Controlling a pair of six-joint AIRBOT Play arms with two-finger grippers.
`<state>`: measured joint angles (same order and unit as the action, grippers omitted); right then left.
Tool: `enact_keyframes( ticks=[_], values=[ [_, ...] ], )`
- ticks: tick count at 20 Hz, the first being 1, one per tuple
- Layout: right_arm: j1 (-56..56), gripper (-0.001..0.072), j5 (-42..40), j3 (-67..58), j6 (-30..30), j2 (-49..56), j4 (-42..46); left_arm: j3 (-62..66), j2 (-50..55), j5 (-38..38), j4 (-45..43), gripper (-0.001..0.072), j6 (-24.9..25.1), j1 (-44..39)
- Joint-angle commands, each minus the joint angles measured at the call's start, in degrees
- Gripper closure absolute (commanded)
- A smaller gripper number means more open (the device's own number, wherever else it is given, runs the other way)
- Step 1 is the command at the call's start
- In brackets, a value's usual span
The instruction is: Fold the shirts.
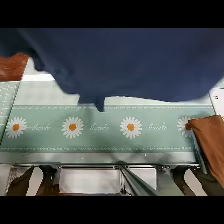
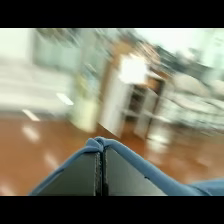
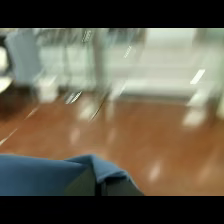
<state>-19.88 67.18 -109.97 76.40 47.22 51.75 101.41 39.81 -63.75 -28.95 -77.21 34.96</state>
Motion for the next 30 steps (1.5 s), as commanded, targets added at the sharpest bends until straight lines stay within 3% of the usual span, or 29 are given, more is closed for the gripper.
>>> enact_keyframes(
  ticks=[1, 6, 11, 14, 17, 19, 24, 26, 30],
  values=[
    [0.0, 0.0689, 0.1, -2.2, 3.1, -8.7, 10.0, 8.0, -4.9, 0.4, -11.0, 0.0691, -1.7, 2.6],
    [0.0, 0.0689, 9.6, -2.1, 8.0, -14.7, 20.9, 12.3, -10.3, 0.4, -27.3, 0.0692, -5.2, -10.9],
    [0.0, 0.0689, 11.9, -1.7, 8.3, -14.6, 15.6, 13.2, -10.1, -2.7, -38.6, 0.0692, -10.3, -23.2],
    [0.0, 0.0689, 14.2, 4.0, 8.2, -14.6, 12.1, 8.9, -7.6, -8.0, -38.2, 0.0692, -12.1, -23.5],
    [0.0, 0.0689, 16.1, 17.4, 5.6, -14.6, 1.6, 0.4, -3.8, -11.2, -33.8, 0.0692, -12.0, -23.6],
    [0.0, 0.0689, 15.3, 27.2, 2.8, -13.6, -1.8, -6.3, 0.4, -12.0, -31.1, 0.0692, -9.4, -23.6],
    [3.2, 0.0689, 8.3, 41.6, -4.8, 1.1, -2.4, -15.8, 18.7, -8.3, -26.9, 0.0691, -2.2, -24.7],
    [6.7, 0.0689, 2.4, 41.6, -7.3, 10.9, -3.2, -15.7, 27.0, -2.0, -26.7, 0.0691, 1.6, -26.1],
    [8.4, 0.0689, -9.0, 35.6, -7.7, 32.4, -10.2, -13.3, 40.3, 9.7, -24.6, 0.0692, 1.8, -27.6]
  ],
)
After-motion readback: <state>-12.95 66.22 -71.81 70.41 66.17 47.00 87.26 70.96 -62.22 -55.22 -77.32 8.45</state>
